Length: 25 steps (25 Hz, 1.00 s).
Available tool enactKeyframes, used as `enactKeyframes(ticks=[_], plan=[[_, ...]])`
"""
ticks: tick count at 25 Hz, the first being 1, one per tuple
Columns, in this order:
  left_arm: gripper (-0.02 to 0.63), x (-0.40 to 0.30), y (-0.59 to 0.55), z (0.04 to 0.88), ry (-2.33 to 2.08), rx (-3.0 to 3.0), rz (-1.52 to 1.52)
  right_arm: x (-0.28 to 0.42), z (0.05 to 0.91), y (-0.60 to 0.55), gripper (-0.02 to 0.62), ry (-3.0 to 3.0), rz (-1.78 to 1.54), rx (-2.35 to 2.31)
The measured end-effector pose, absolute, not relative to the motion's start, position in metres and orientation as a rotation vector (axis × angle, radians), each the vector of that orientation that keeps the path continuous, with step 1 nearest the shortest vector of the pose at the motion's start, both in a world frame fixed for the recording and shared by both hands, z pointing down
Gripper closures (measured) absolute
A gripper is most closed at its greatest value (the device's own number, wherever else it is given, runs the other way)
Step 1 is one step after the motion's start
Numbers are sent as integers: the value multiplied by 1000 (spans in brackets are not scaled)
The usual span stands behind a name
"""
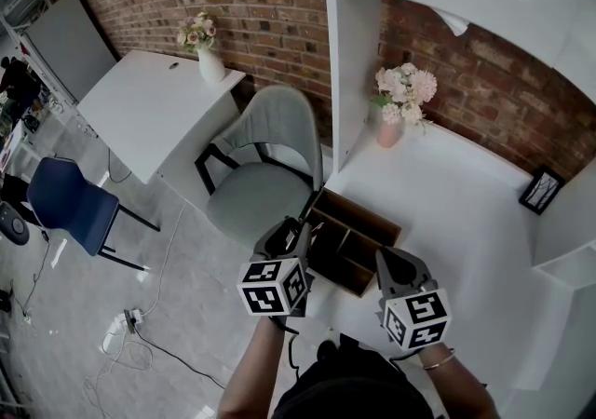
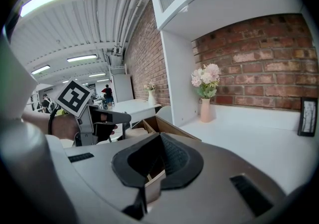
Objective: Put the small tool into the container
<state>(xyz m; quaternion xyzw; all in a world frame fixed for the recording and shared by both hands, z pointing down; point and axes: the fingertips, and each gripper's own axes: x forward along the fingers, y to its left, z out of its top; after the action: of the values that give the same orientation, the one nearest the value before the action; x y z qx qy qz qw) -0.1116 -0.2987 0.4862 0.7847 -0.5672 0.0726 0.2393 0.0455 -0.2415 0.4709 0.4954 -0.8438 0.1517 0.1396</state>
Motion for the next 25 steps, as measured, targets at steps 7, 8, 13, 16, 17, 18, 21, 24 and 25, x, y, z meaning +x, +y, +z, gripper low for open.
enactKeyframes(ticks=[7, 8, 13, 16, 17, 18, 21, 24, 25], plan=[[474, -122, -282, 502, -1562, 2094, 234, 40, 472, -237, 592, -2451, 437, 1409], [474, -123, -278, 504, -1562, 2089, 234, 38, 472, -236, 592, -2453, 438, 1405], [474, -128, -262, 507, -1575, 2079, 238, 33, 472, -229, 592, -2460, 440, 1393], [476, -128, -253, 507, -1585, 2081, 253, 31, 472, -224, 592, -2463, 438, 1392], [481, -127, -249, 507, -1585, 2082, 253, 31, 471, -222, 592, -2464, 437, 1391], [484, -126, -246, 507, -1584, 2084, 253, 31, 471, -220, 592, -2464, 436, 1393], [489, -123, -235, 505, -1584, 2100, 262, 31, 469, -215, 592, -2466, 432, 1401], [498, -120, -223, 500, -1589, 2123, 274, 31, 466, -209, 592, -2470, 427, 1405], [505, -119, -220, 498, -1593, 2131, 278, 31, 465, -207, 592, -2472, 425, 1406]])
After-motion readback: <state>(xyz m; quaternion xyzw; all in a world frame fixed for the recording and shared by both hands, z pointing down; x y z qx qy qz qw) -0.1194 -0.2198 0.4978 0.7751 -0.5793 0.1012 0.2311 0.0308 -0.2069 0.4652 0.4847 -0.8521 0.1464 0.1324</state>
